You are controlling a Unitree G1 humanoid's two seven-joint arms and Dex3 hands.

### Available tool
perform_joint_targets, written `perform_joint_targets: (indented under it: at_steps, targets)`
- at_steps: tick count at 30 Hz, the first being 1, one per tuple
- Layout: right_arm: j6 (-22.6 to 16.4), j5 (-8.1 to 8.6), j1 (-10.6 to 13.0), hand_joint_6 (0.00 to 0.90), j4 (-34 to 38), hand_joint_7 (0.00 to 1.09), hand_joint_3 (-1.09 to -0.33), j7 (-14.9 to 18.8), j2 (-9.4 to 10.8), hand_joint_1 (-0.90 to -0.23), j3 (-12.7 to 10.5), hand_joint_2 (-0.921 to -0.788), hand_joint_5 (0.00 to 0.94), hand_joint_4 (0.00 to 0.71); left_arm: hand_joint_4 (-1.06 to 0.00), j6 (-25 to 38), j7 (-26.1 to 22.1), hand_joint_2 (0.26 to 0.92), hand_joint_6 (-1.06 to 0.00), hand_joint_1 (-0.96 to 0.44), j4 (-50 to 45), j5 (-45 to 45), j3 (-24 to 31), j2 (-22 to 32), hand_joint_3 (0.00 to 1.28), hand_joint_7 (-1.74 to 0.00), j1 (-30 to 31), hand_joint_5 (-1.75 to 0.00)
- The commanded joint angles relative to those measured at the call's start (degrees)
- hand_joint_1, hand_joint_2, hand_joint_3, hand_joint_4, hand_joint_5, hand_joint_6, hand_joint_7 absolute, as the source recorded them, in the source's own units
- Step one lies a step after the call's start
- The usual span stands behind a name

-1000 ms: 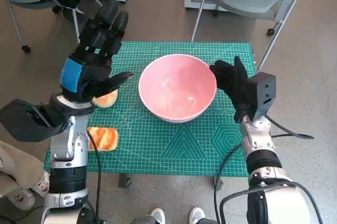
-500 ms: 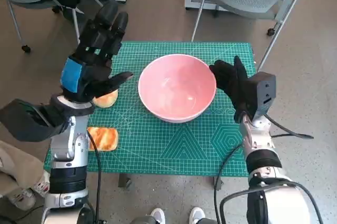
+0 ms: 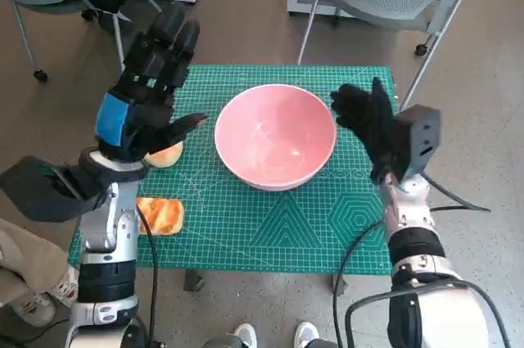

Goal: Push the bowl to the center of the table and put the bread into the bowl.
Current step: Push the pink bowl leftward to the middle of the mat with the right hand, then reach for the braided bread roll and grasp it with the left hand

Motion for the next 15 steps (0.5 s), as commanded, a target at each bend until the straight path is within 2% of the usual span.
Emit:
perform_joint_targets:
  at_steps: [1, 8, 11, 15]
  targets:
    - [-4.8, 1.62, -0.3, 0.053, -1.9, 0.09, -0.856, 2.7, -0.1, -0.687, -0.7, -0.921, 0.004, 0.049, -0.02, -0.3, 0.5, 0.921, -0.05, -0.55, -1.6, -0.2, 0.1, -0.2, 0.1, -0.25, 1.0, 0.0]
    - [-15.3, 6.42, -0.2, 0.053, -7.8, 0.1, -0.846, 9.5, 2.0, -0.709, -1.9, -0.921, 0.0, 0.036, -0.02, -0.2, 0.8, 0.921, -0.05, -0.56, -2.7, -0.4, -0.2, -0.7, 0.1, -0.26, 1.7, 0.0]
    - [-20.0, 9.41, 0.8, 0.051, -13.3, 0.1, -0.846, 13.9, 3.8, -0.704, -1.5, -0.921, 0.0, 0.029, -0.02, -0.1, 0.7, 0.921, -0.04, -0.56, -2.9, -0.6, -0.4, -1.0, 0.1, -0.27, 1.8, 0.0]
    - [-23.9, 12.36, 2.3, 0.051, -19.7, 0.11, -0.859, 18.6, 5.3, -0.692, -0.1, -0.921, 0.002, 0.029, -0.02, -0.1, 0.4, 0.921, -0.04, -0.56, -3.0, -0.9, -0.5, -1.2, 0.1, -0.27, 1.9, 0.0]
